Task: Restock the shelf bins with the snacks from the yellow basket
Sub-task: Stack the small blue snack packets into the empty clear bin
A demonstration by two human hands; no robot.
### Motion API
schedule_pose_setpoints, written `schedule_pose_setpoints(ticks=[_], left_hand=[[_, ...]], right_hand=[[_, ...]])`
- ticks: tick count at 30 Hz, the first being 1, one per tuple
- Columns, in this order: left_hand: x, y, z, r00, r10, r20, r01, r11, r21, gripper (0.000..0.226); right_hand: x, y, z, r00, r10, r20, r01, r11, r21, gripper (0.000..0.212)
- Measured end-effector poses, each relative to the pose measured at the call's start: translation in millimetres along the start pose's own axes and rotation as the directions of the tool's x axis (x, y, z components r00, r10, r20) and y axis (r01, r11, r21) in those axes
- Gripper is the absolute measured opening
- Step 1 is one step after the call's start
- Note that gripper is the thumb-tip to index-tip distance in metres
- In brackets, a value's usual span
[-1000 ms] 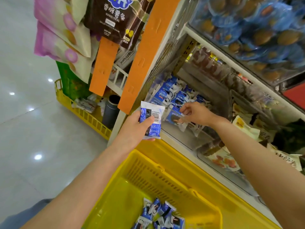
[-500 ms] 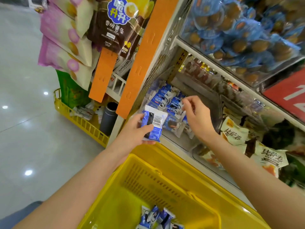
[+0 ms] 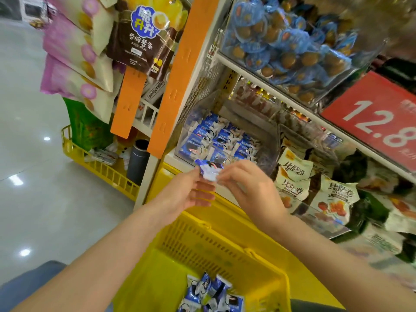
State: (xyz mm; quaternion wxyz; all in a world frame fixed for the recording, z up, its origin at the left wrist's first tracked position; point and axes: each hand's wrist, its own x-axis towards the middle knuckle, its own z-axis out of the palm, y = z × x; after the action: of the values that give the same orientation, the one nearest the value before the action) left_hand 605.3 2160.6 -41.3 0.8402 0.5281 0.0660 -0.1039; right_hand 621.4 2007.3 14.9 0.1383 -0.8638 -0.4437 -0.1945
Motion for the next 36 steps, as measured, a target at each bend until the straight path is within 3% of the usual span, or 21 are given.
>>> schedule_pose_setpoints(ticks=[3,6,9,11,13,16,17,19,21,24,30,33,36], left_hand=[[-2.6,0.6,1.6,0.996,0.012,0.089,0.015,0.955,-0.297,0.041],[-5.5,-1.1,4.4,0.996,0.073,0.060,-0.056,0.969,-0.241,0.025],[-7.0,-3.1,5.2,0.989,0.150,-0.012,-0.150,0.989,-0.003,0.023],[-7.3,-3.4,3.7,0.977,0.215,-0.005,-0.209,0.956,0.207,0.021],[-8.1,-7.2,5.4,0.968,0.245,0.050,-0.249,0.925,0.287,0.024],[-12.3,-18.8,16.8,0.980,0.190,0.064,-0.200,0.958,0.204,0.030],[-12.9,-23.5,20.9,0.981,0.186,0.055,-0.193,0.963,0.186,0.031],[-12.0,-32.6,25.9,0.975,0.222,0.004,-0.215,0.938,0.272,0.037],[-11.0,-36.8,26.7,0.952,0.302,-0.042,-0.250,0.852,0.460,0.041],[-6.2,-27.2,28.6,0.907,0.421,-0.011,-0.317,0.699,0.641,0.038],[45.5,18.1,23.6,0.759,0.627,0.172,-0.417,0.266,0.869,0.042],[80.0,28.7,19.0,0.729,0.629,0.269,-0.371,0.033,0.928,0.043],[107.8,29.0,9.1,0.756,0.591,0.280,-0.313,-0.049,0.948,0.043]], right_hand=[[-9.3,-2.3,5.6,0.985,-0.149,0.083,0.160,0.977,-0.141,0.005],[-12.6,-2.0,8.8,0.970,-0.163,0.181,0.187,0.974,-0.125,0.009],[-14.9,-6.1,9.1,0.978,0.152,0.141,-0.170,0.978,0.125,0.023],[-12.2,-2.7,7.6,0.934,0.348,0.088,-0.359,0.901,0.245,0.034],[-7.0,3.8,5.8,0.859,0.483,0.170,-0.509,0.770,0.385,0.039],[-8.2,10.5,8.1,0.690,0.574,0.442,-0.715,0.445,0.539,0.033],[-11.5,11.4,9.2,0.667,0.577,0.471,-0.735,0.404,0.545,0.031],[-17.5,10.9,8.5,0.692,0.569,0.444,-0.715,0.458,0.528,0.027],[-20.2,11.6,4.9,0.748,0.541,0.384,-0.661,0.566,0.493,0.025],[-13.8,20.9,-9.0,0.778,0.539,0.323,-0.627,0.633,0.455,0.026],[37.0,85.7,-45.2,0.807,0.588,-0.052,-0.563,0.792,0.235,0.041],[60.1,120.3,-32.3,0.779,0.623,0.065,-0.623,0.782,-0.029,0.044],[73.1,143.4,-8.9,0.711,0.667,0.222,-0.616,0.744,-0.260,0.044]])
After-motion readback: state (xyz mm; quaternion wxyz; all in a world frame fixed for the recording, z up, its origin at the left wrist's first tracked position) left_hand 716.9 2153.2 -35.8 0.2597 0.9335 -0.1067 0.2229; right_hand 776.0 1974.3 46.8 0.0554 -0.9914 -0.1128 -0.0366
